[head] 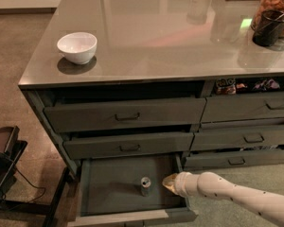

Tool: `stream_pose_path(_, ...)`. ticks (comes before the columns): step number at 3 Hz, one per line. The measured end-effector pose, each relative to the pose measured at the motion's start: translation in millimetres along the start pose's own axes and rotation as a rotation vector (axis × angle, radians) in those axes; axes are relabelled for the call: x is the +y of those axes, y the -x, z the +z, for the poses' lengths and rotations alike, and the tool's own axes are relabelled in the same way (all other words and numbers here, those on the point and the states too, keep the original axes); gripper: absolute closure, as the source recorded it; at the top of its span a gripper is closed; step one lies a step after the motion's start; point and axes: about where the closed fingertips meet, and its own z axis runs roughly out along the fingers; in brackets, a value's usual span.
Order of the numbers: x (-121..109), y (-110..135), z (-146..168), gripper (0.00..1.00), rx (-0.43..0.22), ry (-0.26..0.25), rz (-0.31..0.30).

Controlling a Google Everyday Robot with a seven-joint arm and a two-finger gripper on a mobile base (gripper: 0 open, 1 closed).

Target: Pick redbull can from bottom drawer and place on counter

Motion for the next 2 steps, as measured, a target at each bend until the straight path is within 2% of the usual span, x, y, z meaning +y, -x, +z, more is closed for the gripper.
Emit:
stream_pose_path(1,3.9,-3.6,12.8,0.49,-0.007,0.027,-0.003)
stream_pose_path(2,8.2,-9.1,23.7,0.45,0.000,0.039,-0.029)
